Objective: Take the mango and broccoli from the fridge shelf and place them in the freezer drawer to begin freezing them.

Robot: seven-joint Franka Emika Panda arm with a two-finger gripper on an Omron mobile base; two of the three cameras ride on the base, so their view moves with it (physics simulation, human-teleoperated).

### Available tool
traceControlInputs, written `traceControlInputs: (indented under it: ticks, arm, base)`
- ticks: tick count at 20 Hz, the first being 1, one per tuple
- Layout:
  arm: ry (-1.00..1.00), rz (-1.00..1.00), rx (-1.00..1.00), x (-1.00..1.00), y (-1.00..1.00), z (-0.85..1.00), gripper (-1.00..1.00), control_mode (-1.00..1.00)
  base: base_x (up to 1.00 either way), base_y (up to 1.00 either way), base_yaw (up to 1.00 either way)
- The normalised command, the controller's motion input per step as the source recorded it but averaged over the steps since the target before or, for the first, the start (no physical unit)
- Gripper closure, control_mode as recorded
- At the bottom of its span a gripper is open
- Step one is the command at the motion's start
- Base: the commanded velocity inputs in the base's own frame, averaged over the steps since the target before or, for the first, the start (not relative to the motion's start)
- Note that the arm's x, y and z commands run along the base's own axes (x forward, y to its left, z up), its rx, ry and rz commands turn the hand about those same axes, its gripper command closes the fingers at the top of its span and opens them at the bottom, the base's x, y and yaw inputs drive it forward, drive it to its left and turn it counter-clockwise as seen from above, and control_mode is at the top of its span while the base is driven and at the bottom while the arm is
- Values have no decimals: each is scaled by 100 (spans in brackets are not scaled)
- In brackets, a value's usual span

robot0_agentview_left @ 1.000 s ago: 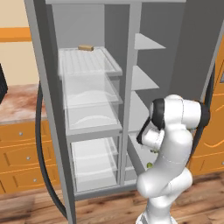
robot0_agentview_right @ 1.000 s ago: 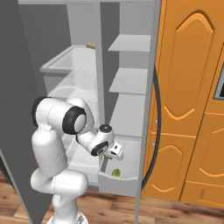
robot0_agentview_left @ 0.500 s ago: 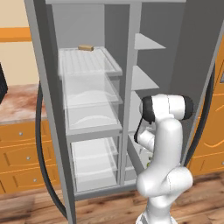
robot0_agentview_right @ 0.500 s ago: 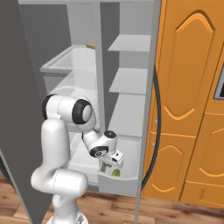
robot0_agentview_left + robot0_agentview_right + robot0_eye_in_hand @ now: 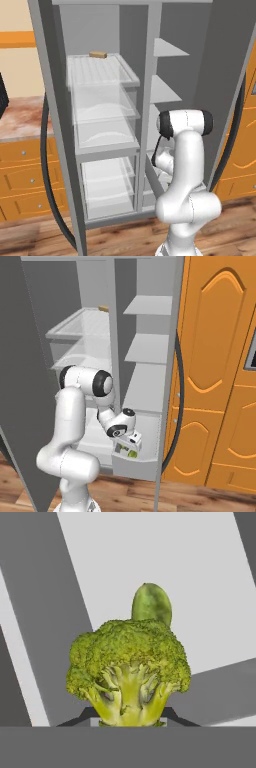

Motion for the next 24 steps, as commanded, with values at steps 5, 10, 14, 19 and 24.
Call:
traceControlInputs:
  ticks: [5,10,14,19,24]
  arm:
    - [9,0,2,20,-17,-17,100,-100]
    - [16,0,7,12,-28,-25,100,-100]
    - [16,1,6,6,-11,-37,100,-100]
    - [13,3,3,0,-1,-44,100,-100]
    - [5,4,2,-19,0,-62,100,-100]
  base:
    - [0,0,0]
    - [0,0,0]
    - [0,0,0]
    - [0,0,0]
    - [0,0,0]
